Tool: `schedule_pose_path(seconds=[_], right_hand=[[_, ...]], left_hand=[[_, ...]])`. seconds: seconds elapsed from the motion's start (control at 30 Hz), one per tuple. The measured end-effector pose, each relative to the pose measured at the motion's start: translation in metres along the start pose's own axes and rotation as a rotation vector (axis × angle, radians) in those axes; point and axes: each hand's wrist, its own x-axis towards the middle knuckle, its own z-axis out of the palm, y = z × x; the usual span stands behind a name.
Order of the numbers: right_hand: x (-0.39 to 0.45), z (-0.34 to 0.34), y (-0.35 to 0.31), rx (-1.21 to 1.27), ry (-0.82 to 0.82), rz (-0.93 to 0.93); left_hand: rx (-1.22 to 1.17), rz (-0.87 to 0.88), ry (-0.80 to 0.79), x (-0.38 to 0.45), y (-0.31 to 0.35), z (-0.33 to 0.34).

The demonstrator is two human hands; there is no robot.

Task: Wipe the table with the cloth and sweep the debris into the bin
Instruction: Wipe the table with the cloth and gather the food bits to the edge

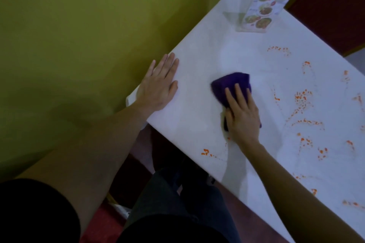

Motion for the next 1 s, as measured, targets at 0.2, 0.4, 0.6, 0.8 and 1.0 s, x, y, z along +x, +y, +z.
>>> schedule_pose_path(seconds=[0.2, 0.4, 0.6, 0.8, 1.0], right_hand=[[0.067, -0.005, 0.005, 0.046, 0.035, 0.267], [0.063, 0.011, -0.064, 0.033, -0.024, 0.074], [-0.009, 0.01, -0.034, 0.007, 0.003, -0.023], [0.024, -0.006, 0.025, 0.003, 0.013, 0.221], [0.095, -0.004, -0.014, 0.059, -0.003, 0.296]], left_hand=[[-0.013, 0.011, 0.01, 0.0, -0.001, 0.002], [-0.016, 0.025, 0.011, -0.001, -0.002, 0.001], [-0.044, 0.064, -0.014, 0.002, 0.0, -0.004], [-0.012, 0.088, 0.004, 0.008, 0.01, 0.003], [0.002, 0.091, 0.009, 0.008, 0.009, 0.006]])
